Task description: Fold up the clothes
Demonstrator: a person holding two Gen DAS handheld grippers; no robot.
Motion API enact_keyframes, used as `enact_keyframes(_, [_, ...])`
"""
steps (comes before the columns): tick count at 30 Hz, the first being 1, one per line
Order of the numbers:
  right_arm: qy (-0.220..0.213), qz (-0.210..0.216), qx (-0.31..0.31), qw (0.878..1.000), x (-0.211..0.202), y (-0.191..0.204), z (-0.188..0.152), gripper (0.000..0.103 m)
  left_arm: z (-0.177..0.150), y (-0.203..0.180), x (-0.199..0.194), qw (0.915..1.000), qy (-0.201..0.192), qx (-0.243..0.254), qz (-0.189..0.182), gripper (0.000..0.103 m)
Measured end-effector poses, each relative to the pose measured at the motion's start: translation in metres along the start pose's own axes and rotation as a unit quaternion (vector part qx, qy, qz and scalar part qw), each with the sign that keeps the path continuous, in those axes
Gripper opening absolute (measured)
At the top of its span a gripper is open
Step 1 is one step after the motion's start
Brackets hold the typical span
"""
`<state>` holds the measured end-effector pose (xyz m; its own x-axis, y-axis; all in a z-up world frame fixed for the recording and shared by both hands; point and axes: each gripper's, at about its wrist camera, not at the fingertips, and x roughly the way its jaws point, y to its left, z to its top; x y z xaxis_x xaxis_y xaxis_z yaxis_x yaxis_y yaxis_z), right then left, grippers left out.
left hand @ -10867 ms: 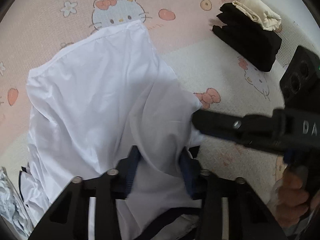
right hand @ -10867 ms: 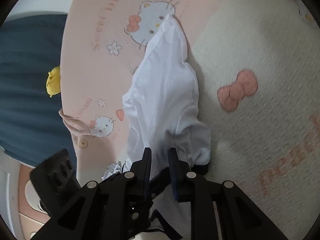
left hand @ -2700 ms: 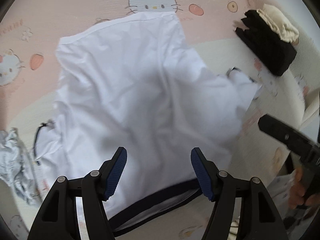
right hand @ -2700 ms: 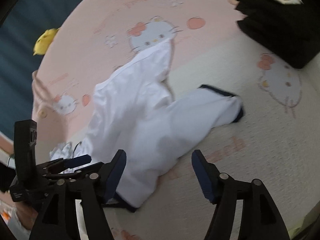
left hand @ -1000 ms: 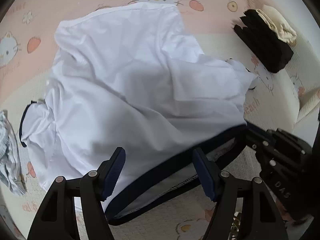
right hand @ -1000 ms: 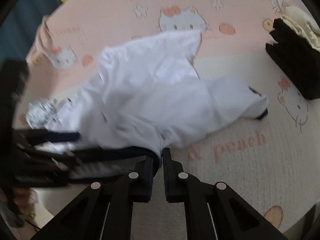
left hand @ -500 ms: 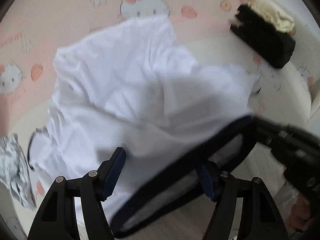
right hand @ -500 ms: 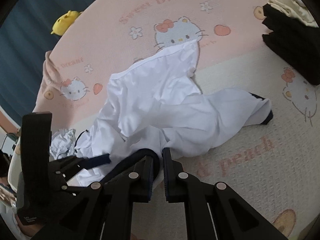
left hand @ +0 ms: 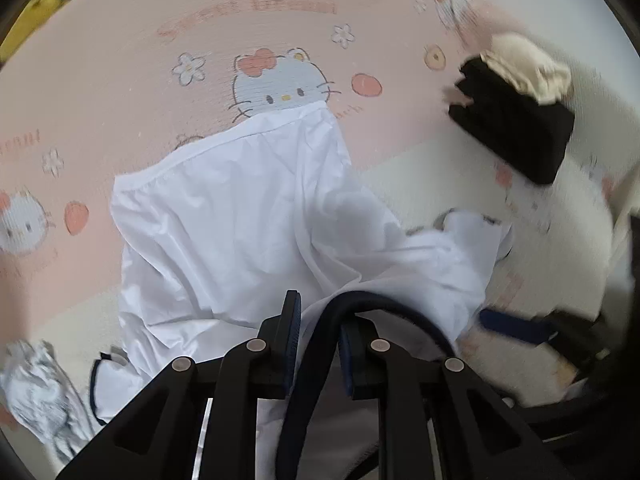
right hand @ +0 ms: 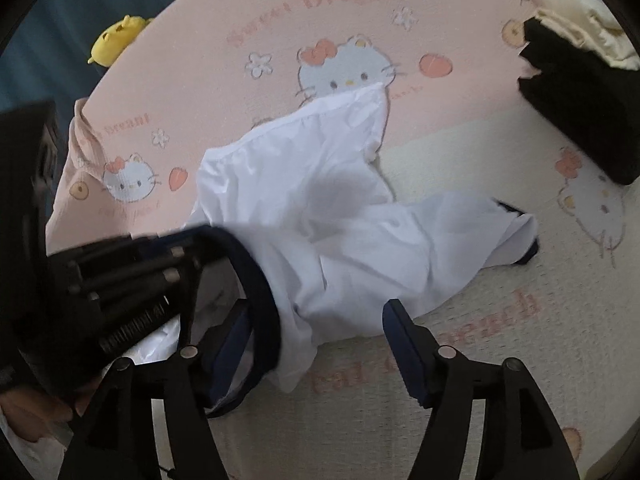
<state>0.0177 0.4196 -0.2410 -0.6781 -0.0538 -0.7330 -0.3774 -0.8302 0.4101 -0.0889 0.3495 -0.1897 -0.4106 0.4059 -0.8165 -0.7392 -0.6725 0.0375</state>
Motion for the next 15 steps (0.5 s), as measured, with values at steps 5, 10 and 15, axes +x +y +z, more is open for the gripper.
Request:
enact_keyframes(5, [0.025,-0.049,-0.04,0.998,0.02,0.009,-0.004,0.067,0.002,0.008,-0.013,0.9999,-0.011,-0.008,-0.004,0.015])
enact_keyframes(10, [0.009,-0.062,-0.027,0.998,0.02,0.004,0.001,0.029,0.0,0.008,-0.013,0.9995,-0.022,0.001,0.02,0.016])
enact_keyframes(15, [-0.003,-0.056,0.006,0.998,0.017,-0.005,0.009,0.017,0.002,0.008,-0.004,0.9988,-0.018,-0.003,0.045,0.018])
